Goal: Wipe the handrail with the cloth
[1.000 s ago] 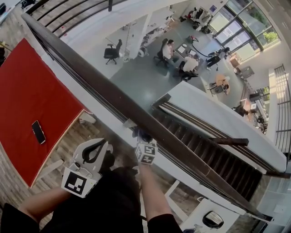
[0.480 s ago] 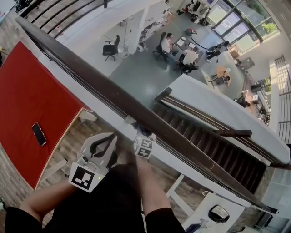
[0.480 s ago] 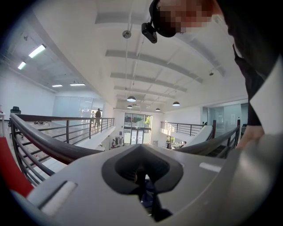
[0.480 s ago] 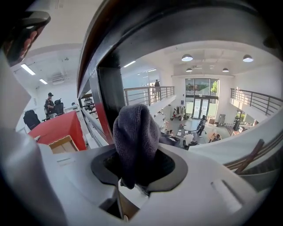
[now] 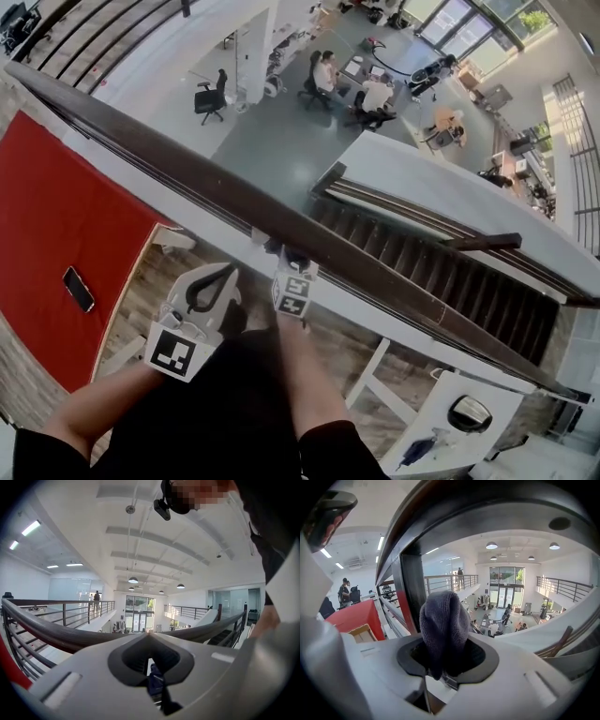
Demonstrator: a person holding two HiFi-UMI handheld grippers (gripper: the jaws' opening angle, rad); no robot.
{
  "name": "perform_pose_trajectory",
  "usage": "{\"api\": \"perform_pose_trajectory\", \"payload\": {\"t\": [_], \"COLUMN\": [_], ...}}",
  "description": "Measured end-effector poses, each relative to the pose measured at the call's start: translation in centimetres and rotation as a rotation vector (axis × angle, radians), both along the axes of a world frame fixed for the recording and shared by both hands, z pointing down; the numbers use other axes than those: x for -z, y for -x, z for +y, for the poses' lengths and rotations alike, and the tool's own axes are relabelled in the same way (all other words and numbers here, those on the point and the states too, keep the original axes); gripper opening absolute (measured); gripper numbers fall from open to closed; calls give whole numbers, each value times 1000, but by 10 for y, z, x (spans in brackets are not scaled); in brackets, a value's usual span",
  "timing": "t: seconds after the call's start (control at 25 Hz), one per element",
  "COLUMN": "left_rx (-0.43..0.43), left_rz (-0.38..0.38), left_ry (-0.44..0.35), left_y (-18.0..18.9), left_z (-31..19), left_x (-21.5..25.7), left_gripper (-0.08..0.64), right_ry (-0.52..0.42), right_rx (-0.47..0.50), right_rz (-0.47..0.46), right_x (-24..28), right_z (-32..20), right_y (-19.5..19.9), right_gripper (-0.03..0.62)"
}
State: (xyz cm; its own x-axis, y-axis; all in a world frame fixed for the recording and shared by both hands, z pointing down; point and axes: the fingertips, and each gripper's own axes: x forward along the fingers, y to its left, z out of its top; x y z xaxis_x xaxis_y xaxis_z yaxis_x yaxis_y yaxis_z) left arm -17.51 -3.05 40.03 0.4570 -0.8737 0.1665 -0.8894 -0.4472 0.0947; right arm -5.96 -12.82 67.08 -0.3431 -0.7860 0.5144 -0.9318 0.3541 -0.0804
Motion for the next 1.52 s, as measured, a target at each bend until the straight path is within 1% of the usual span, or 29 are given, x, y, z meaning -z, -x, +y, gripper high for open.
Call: {"api": "perform_pose_trajectory", "payload": {"t": [0.16,0.36,0.52,0.64,0.8,0.96,1.08,1.52], "left_rx": [-7,-22,-5,2,-23,-29,-37,-54], "left_rz": [13,26,54,60,54,74,75,83], "left_ry": [18,5,-3,-6,-12,-17,-19,-12], "left_y": [-1,-8,-8,-10,-22,-32,-38,-58], "left_z": [-1,-2,0,2,1,1,1,2], "left_x": [-2,2,8,10,7,9,10,5], "left_gripper": [0,0,0,0,0,0,0,0], "right_ry": [28,74,96,116,143,169,192,206], "right_rx": [-31,-76,-81,-88,-94,-104,-125,-180], "right_rz": [-6,-7,11,17,29,42,47,25], "right_x": [-1,-1,1,0,-2,-3,-4,-10], "right_z": [1,2,3,3,5,8,8,13], "right_y": [-5,-16,-25,-33,-46,-58,-67,-95], "right_gripper": [124,124,124,126,126,132,133,133]}}
